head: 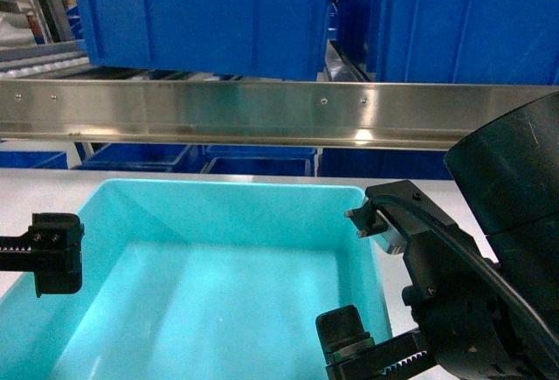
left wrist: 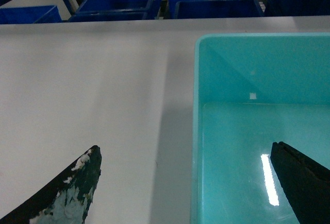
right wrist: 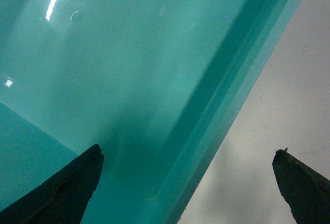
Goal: Organize blue bins on left shelf correctly
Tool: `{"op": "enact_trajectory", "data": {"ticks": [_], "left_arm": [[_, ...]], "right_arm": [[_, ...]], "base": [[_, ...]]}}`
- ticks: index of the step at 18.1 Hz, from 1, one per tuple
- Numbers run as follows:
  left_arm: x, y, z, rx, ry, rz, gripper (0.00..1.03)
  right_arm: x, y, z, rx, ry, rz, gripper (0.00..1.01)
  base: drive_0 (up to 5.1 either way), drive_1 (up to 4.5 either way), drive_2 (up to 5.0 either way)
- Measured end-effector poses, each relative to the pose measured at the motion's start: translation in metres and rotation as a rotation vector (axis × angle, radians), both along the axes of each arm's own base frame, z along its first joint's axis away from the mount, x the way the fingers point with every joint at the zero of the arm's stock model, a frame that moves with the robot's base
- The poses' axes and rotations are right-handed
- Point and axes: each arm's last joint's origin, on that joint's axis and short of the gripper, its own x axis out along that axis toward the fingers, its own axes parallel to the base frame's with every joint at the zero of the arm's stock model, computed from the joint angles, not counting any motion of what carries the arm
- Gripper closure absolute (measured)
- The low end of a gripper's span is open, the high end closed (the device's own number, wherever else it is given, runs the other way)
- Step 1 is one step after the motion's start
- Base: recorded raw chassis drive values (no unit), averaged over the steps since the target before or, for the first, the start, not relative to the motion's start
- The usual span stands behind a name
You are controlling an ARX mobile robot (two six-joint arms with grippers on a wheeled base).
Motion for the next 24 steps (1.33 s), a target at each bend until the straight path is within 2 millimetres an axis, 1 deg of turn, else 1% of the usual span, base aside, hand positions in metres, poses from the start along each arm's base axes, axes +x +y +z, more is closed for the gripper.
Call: {"op": "enact_trajectory", "data": {"ticks": [4, 6, 8, 11, 12, 14, 16, 18, 19, 20, 21, 22, 23, 24], "left_arm": [[-0.001, -0.001, -0.001, 0.002, 0.005, -0.002, 0.05], [-0.007, -0.002, -0.008, 0.01, 0.037, 0.004, 0.05], [-0.01, 0.002, -0.021, 0.002, 0.1, 0.034, 0.05], [-0.012, 0.004, -0.024, 0.002, 0.122, 0.066, 0.05], [-0.012, 0.003, -0.026, -0.004, 0.133, 0.064, 0.05], [-0.013, -0.001, -0.037, -0.011, 0.193, 0.051, 0.05], [-0.01, -0.008, -0.043, -0.026, 0.242, 0.015, 0.05], [-0.01, -0.01, -0.043, -0.033, 0.242, 0.004, 0.05], [-0.01, -0.01, -0.043, -0.032, 0.243, 0.004, 0.08], [-0.01, -0.01, -0.043, -0.032, 0.242, 0.004, 0.18], [-0.01, -0.009, -0.043, -0.032, 0.242, 0.006, 0.56], [-0.01, -0.009, -0.042, -0.032, 0.242, 0.005, 0.67], [-0.01, -0.009, -0.042, -0.035, 0.24, 0.007, 0.8], [-0.01, -0.01, -0.042, -0.04, 0.236, 0.008, 0.89]], "right_arm": [[0.0, 0.0, 0.0, 0.009, 0.007, -0.001, 0.03], [0.0, 0.0, 0.0, 0.009, 0.007, -0.001, 0.03], [0.0, 0.0, 0.001, 0.011, 0.008, 0.001, 0.03], [0.0, 0.0, 0.0, 0.012, 0.008, 0.0, 0.03], [-0.001, 0.001, 0.0, 0.013, 0.009, 0.001, 0.03], [-0.001, 0.0, 0.0, 0.014, 0.01, -0.003, 0.03], [-0.001, 0.0, 0.0, 0.015, 0.011, -0.005, 0.03], [-0.001, 0.0, 0.0, 0.015, 0.011, -0.005, 0.04], [-0.001, 0.0, 0.0, 0.015, 0.011, -0.005, 0.15], [-0.001, 0.0, 0.001, 0.015, 0.011, -0.005, 0.26], [-0.001, 0.0, 0.0, 0.017, 0.012, -0.005, 0.64], [-0.001, 0.001, 0.0, 0.021, 0.014, -0.004, 0.75], [0.0, 0.0, 0.001, 0.027, 0.014, -0.04, 0.86], [0.001, 0.0, 0.001, 0.029, 0.014, -0.07, 0.92]], "base": [[0.0, 0.0, 0.0], [0.0, 0.0, 0.0], [0.0, 0.0, 0.0], [0.0, 0.0, 0.0], [0.0, 0.0, 0.0], [0.0, 0.0, 0.0], [0.0, 0.0, 0.0], [0.0, 0.0, 0.0], [0.0, 0.0, 0.0], [0.0, 0.0, 0.0], [0.0, 0.0, 0.0], [0.0, 0.0, 0.0], [0.0, 0.0, 0.0], [0.0, 0.0, 0.0]]}}
